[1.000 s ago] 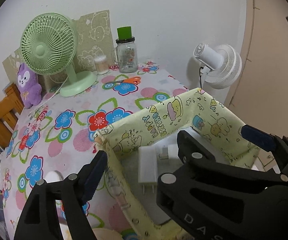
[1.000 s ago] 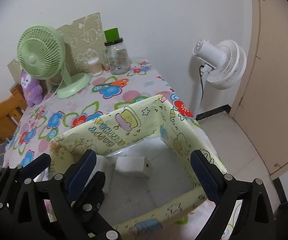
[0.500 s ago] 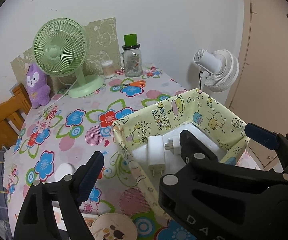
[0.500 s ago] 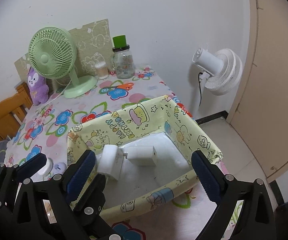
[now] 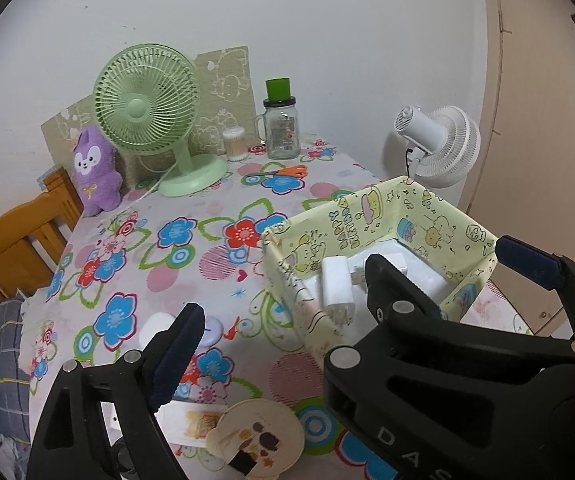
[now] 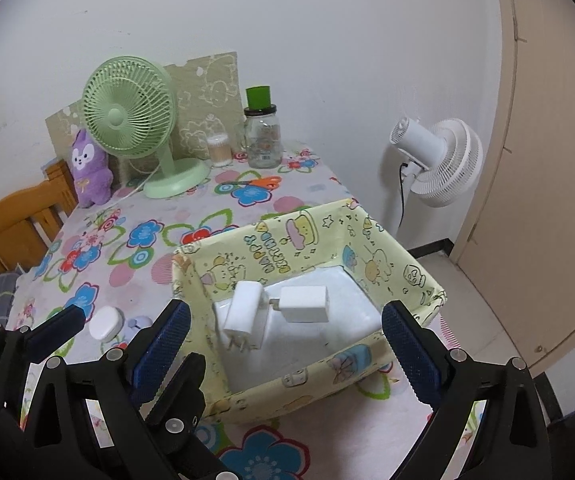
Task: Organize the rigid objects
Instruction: 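Lift both grippers up and out of the basket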
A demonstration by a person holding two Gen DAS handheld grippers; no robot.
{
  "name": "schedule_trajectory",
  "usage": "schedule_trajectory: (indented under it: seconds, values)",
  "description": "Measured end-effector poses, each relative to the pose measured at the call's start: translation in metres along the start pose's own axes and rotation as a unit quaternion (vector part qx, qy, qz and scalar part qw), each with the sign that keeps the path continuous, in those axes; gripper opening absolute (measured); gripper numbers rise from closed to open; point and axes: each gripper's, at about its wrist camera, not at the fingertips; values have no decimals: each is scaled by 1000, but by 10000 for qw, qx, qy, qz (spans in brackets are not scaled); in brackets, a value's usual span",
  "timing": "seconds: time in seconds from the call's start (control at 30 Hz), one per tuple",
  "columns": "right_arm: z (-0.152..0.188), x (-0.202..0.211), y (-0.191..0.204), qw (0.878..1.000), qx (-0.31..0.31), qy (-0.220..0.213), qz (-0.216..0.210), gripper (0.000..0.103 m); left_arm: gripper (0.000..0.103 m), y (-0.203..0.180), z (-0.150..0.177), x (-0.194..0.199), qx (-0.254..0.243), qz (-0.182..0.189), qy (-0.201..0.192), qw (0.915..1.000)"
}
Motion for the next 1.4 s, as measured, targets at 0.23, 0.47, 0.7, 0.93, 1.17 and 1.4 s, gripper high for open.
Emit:
schedule_trajectory:
  seconds: [0.23,0.47,0.7,0.93,1.17,1.4]
  values:
    - [7,10,11,9999,90,-99,-4,98,91,8,10,10,4,-11,-52,10000]
    - [15,21,24,9996,185,-204,-44,98,91,17,19,20,31,-11,-128,9999]
    - [23,33,36,9994,206,-288,-45,98,93,26,28,30,45,-37,-202,9998]
    - [32,41,48,9990,297,-326,-97,98,94,35,40,38,93,-26,-230,9997]
    - [43,44,61,9984,367,-392,-162,98,95,44,53,43,129,-101,-326,9993]
    - [54,43,73,9974,490,-424,-302,98,95,53,67,41,203,-35,-312,9993]
Point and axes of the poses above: each gripper's, at about its wrist camera, not at the fingertips, and x roughly against the way its jaws point, y to its left, z to its underside, and after that the axes turned 2 degrees about z, right-handed
